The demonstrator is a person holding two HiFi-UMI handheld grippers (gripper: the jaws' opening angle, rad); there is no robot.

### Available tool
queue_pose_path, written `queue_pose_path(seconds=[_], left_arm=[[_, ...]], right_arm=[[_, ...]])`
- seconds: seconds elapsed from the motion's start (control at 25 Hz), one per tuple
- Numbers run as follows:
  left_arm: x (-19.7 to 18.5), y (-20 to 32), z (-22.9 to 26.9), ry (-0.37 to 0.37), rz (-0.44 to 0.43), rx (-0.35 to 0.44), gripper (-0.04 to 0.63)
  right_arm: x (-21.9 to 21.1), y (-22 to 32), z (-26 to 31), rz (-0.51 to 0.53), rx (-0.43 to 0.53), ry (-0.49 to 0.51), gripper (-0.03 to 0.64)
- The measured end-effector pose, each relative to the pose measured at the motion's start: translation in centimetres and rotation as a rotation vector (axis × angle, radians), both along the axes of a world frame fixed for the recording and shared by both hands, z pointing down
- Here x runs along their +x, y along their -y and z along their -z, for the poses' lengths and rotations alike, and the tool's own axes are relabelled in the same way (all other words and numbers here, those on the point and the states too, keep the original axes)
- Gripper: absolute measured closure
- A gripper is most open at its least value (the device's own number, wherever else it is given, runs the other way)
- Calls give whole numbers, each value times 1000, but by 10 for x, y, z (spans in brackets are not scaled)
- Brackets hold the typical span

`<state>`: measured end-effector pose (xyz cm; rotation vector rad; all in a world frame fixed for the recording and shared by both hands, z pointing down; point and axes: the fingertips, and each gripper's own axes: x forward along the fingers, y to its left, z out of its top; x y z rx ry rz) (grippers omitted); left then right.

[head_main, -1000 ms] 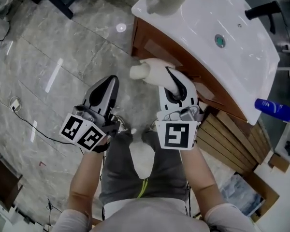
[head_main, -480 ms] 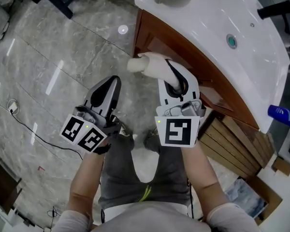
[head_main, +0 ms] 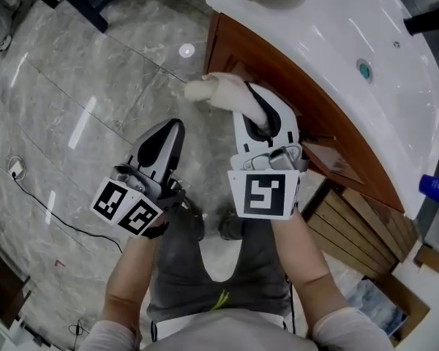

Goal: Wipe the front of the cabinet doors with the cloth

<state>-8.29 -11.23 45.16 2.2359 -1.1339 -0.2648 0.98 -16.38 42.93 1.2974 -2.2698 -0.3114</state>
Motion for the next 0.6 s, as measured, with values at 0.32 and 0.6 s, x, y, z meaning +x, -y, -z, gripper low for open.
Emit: queue_pose_path(seconds=[0.32,0.6], left_arm=[[-21,3,-20,18,18,9,580],[-16,3,-22,15,2,10,580]], right_arm=[[-11,31,-13,-42,33,34,545],[-2,32,-17,-53,31,26,545]])
